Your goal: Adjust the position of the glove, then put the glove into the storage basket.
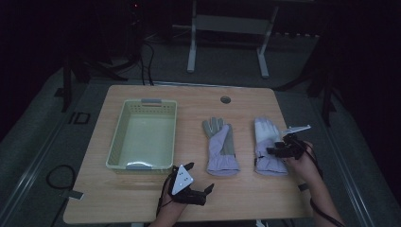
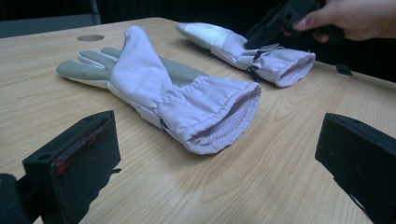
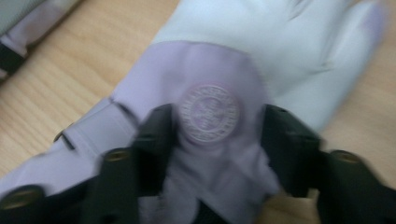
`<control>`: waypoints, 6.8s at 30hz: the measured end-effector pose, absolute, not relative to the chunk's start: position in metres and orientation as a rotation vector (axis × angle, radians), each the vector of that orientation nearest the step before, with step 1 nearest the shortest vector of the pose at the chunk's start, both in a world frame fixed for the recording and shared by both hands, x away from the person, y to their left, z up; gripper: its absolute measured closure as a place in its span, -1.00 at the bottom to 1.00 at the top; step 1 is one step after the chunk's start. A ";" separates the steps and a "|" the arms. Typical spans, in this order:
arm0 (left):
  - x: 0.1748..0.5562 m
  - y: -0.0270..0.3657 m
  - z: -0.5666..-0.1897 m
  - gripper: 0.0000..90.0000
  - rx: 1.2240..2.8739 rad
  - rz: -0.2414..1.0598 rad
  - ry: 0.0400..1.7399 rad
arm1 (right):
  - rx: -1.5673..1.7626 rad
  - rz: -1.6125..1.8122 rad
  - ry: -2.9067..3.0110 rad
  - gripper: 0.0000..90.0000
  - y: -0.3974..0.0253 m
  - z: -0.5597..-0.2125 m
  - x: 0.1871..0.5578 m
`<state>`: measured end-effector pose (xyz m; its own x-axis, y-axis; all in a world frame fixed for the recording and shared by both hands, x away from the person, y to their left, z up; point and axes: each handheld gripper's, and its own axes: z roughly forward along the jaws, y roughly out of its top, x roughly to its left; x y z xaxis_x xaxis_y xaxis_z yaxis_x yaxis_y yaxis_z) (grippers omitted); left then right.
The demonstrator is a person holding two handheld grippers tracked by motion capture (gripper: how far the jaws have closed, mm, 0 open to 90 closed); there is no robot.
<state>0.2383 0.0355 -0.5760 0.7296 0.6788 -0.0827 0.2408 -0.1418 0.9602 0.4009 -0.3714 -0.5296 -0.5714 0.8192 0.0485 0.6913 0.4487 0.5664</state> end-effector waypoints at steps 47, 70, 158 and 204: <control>0.238 0.035 -0.576 -1.00 1.713 0.449 0.738 | 1.286 1.053 2.368 0.80 -0.311 -0.388 0.378; 0.238 0.035 -0.576 -1.00 1.716 0.452 0.727 | 1.255 0.953 2.522 0.80 -0.208 -0.410 0.377; 0.364 -0.021 -0.506 -0.68 1.888 0.393 1.046 | 0.985 1.219 2.458 -0.50 -0.275 -0.495 0.403; 0.388 -0.019 -0.535 0.61 2.076 -0.036 0.987 | 1.162 1.104 2.640 0.76 -0.248 -0.525 0.401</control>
